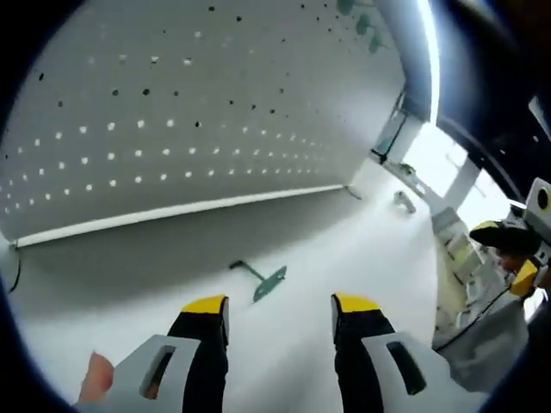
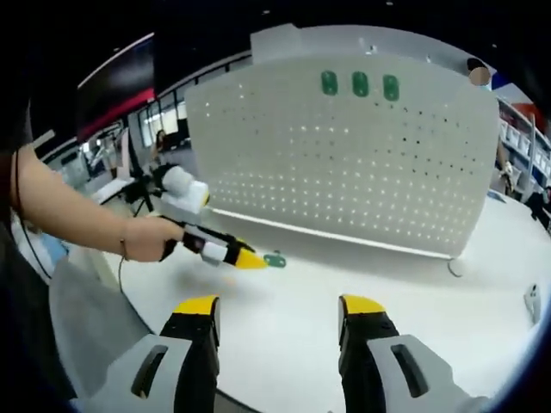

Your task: Insert the hook assembly into the mounting plate slot until the hook locks in place.

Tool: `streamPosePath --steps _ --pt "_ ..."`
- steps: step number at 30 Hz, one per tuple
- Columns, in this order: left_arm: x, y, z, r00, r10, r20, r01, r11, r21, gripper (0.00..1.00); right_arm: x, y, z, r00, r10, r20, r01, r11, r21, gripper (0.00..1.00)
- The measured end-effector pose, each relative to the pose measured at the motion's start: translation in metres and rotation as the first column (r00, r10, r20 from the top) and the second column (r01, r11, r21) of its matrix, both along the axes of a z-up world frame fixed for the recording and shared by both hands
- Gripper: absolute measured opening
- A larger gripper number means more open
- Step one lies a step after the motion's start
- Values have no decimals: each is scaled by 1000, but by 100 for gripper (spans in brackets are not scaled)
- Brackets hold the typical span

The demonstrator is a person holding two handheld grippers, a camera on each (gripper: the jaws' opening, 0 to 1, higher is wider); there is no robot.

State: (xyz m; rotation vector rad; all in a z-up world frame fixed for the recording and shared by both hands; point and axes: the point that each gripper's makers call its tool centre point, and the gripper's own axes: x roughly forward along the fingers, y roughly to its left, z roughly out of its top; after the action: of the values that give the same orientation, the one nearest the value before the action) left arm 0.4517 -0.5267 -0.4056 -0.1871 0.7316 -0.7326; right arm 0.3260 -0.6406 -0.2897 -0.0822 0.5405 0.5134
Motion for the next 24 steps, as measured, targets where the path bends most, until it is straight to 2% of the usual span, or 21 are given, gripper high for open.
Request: streamPosePath --steps 6,11,15,20,24 --pt "5 -3 -12 1000 -15 -2 15 1000 23 38 0 -3 -6 1000 -12 -17 12 1000 3 55" --pt "8 -11 -11 999 -32 16 32 999 13 31 -1 -6 -9 999 -15 -31 15 1000 0 55" --pt "11 -14 -16 999 -45 14 45 999 21 22 2 -10 -10 999 -24 -34 24 1000 -5 54" --pt "15 -9 -21 999 -38 8 37 999 39 8 3 -12 -13 999 -25 -42 24 1000 -10 54" --pt "19 -9 -21 1000 -29 11 29 999 25 7 3 -11 -16 999 -18 -51 17 1000 -16 54"
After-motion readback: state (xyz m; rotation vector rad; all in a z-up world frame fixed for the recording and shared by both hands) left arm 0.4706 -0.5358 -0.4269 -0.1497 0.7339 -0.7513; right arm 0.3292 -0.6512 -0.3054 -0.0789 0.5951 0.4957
